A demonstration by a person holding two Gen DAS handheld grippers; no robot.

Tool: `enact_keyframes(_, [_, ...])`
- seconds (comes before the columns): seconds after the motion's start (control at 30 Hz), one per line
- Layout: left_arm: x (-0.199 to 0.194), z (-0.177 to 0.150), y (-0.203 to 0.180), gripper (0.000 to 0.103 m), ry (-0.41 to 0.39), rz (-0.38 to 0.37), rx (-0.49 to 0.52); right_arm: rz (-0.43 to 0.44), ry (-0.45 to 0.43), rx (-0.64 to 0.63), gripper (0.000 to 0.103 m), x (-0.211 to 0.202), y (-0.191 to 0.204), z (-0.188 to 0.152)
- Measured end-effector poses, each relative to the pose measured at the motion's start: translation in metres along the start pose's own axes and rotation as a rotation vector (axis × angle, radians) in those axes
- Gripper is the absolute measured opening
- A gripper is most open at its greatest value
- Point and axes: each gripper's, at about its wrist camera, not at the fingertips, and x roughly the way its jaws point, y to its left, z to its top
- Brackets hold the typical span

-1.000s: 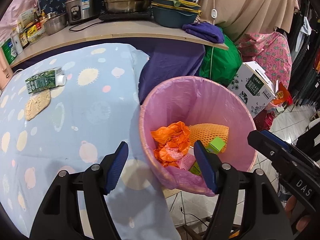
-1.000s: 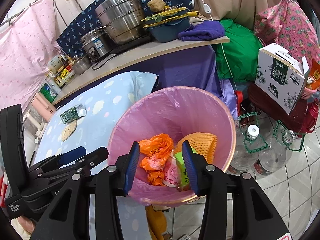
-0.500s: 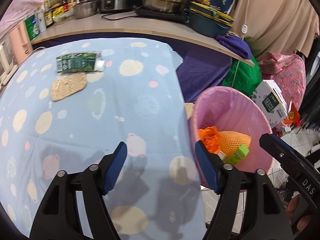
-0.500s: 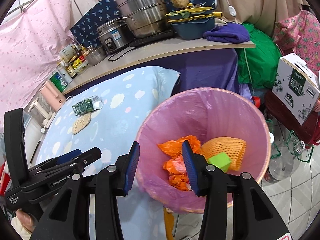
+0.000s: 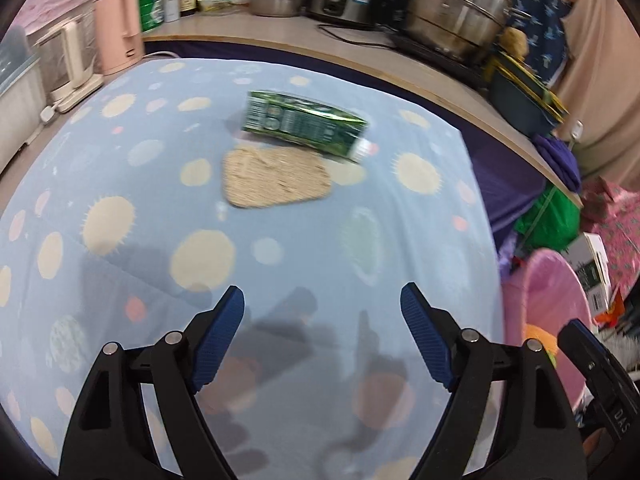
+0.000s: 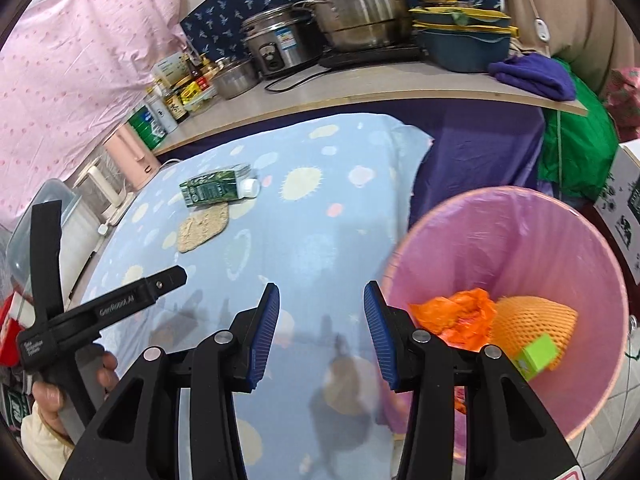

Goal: Collect trash
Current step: 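Grasp the beige pad with the left tool while the right tool grasps the green milk carton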

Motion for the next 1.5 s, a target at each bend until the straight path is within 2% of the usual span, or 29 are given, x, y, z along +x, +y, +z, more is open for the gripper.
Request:
enact_keyframes(0.2, [0.018,0.024,0.038,0.077,-0.006,0.038,-0.046,0.027,0.031,-0.041,0.043,0.033,0.033,0.013])
enact_keyframes(0.37, [0.035,0.037,0.056,0.077,0.005,0.040,-0.060,0.046,0.053,-0.076,0.043,0.064,0.055,0.026])
enact_keyframes(0.77, [0.077,0.063,0.063,0.076,0.016,0.042,-0.045,0.088,0.068,-0.125,0.043,0.127,0.088,0.064])
enact_keyframes(0.9, [0.086,0.068,0.062,0.063,0.018,0.033,-0.042,0.095,0.058,-0.149,0.043,0.145,0.094,0.079])
enact_keyframes(1.03, [0.090,0.071,0.055,0.040,0.015,0.023,-0.018,0.099,0.055,-0.156,0.043,0.161,0.096,0.091])
enact_keyframes(1.07, [0.091,0.071,0.053,0.038,0.016,0.023,-0.012,0.098,0.055,-0.157,0.043,0.165,0.096,0.094])
enact_keyframes(1.13, [0.092,0.070,0.051,0.023,0.017,0.018,-0.002,0.101,0.056,-0.156,0.043,0.169,0.095,0.096])
enact_keyframes(1.2, [0.091,0.070,0.051,0.019,0.017,0.007,-0.006,0.104,0.059,-0.152,0.043,0.173,0.094,0.098])
enact_keyframes(1.37, [0.082,0.069,0.056,0.018,0.008,-0.007,-0.017,0.127,0.076,-0.163,0.044,0.182,0.094,0.100])
enact_keyframes(1.5, [0.069,0.068,0.062,0.017,0.002,-0.014,-0.026,0.144,0.072,-0.201,0.058,0.188,0.098,0.105])
